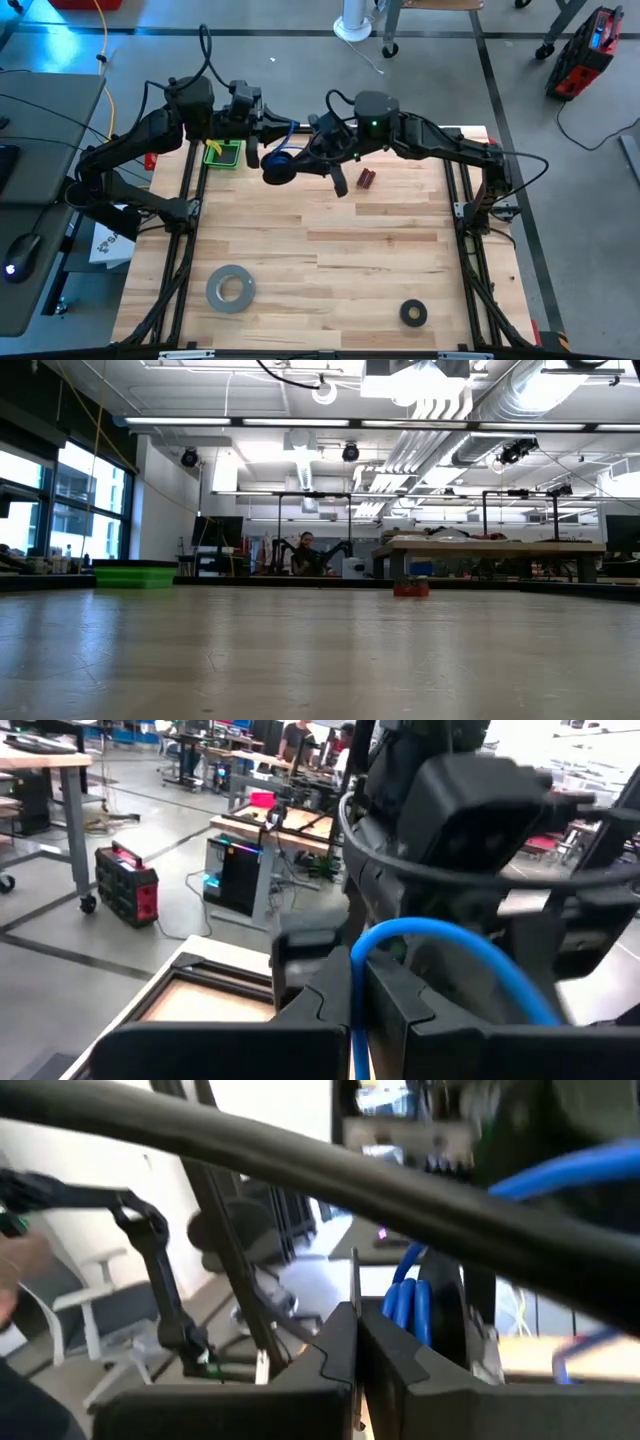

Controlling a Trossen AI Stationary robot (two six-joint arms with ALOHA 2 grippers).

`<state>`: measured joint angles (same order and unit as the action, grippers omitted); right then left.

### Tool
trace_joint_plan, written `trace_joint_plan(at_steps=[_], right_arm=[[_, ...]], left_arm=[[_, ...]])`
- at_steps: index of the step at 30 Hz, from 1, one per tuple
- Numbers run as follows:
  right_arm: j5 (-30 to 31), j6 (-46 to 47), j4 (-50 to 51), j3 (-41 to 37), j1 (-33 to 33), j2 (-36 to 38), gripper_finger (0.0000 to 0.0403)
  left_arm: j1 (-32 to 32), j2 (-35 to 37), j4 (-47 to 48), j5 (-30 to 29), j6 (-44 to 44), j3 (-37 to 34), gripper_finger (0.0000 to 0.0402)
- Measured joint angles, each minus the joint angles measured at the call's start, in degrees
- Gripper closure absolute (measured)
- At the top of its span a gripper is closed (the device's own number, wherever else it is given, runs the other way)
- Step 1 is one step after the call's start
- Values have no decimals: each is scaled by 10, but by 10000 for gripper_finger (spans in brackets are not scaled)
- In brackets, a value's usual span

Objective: Coil cords
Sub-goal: Coil the blue wire onto a spool

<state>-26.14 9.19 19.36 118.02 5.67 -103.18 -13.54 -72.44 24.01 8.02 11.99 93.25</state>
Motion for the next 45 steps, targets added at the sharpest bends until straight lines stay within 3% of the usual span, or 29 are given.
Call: trace_joint_plan(at_steps=[6, 20, 30, 35, 45], right_arm=[[-13, 33, -80, 0, 0, 0, 403], [-44, 51, -148, 0, 0, 0, 403], [-50, 51, -167, 0, 0, 0, 403], [-51, 52, -192, 0, 4, 1, 403], [-58, 38, -196, 0, 38, 11, 403]], left_arm=[[0, 0, 24, 9, -4, 0, 399], [0, -1, 29, 80, -20, 0, 400], [-1, -9, 45, 80, -36, 0, 399], [-1, -21, 63, 113, -33, 0, 399], [-15, -11, 124, 104, -35, -1, 399]])
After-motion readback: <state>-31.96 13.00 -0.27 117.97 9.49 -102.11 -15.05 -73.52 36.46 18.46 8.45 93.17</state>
